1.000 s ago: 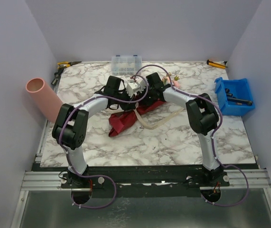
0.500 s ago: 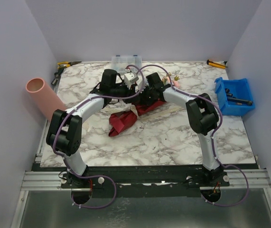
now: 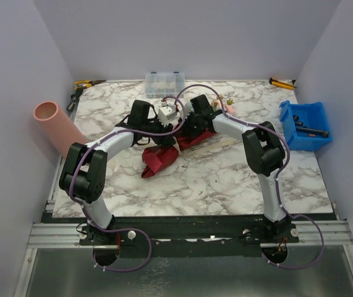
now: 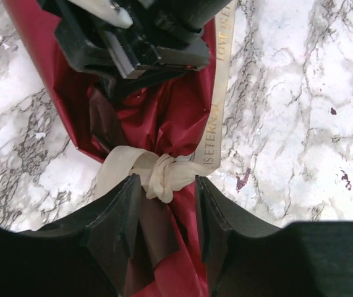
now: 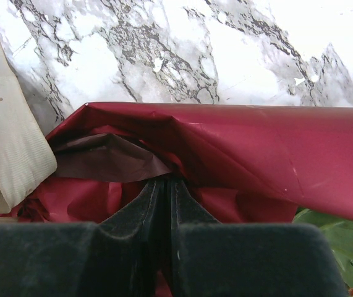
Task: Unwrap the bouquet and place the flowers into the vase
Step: Untie the ribbon from the wrapping paper.
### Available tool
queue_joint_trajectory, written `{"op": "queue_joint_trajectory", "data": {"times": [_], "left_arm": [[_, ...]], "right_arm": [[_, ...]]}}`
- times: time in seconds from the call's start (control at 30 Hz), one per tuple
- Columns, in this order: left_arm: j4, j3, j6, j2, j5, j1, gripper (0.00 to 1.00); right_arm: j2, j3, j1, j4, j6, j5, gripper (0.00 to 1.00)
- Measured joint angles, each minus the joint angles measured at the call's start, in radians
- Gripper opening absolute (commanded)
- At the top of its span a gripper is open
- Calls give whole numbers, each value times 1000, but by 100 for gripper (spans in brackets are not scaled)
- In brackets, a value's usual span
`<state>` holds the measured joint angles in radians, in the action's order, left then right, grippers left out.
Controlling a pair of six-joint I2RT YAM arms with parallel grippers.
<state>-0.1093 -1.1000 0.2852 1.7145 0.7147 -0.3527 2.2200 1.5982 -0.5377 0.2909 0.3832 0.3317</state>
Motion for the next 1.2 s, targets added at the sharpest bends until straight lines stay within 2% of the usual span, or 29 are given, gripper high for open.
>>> {"op": "queue_joint_trajectory", "data": {"times": [0.1, 0.33, 0.57, 0.7, 0.77, 0.87, 0.93, 1.03, 1.2], "left_arm": [[0, 1, -8, 0, -3, 11, 34], [34, 19, -57, 0, -5, 22, 1], [53, 23, -99, -6, -3, 21, 0], [61, 23, -114, -10, 2, 22, 0], [69, 26, -124, -11, 8, 22, 0], [79, 33, -134, -11, 23, 22, 27], [83, 38, -137, -11, 42, 22, 39], [85, 57, -146, -19, 76, 22, 44], [86, 104, -148, -61, 135, 22, 44]], "right_arm": [[-9, -3, 0, -3, 0, 0, 13], [-37, -27, 0, -21, 2, -18, 17], [-91, -56, -1, 44, -2, -57, 31], [-138, -69, 1, 113, -16, -63, 46], [-161, -72, 2, 139, -23, -61, 49], [-203, -77, 3, 167, -27, -50, 49], [-241, -84, 3, 175, -28, -27, 49], [-305, -93, 4, 180, -29, 20, 50], [-411, -118, 4, 189, -26, 140, 50]]}}
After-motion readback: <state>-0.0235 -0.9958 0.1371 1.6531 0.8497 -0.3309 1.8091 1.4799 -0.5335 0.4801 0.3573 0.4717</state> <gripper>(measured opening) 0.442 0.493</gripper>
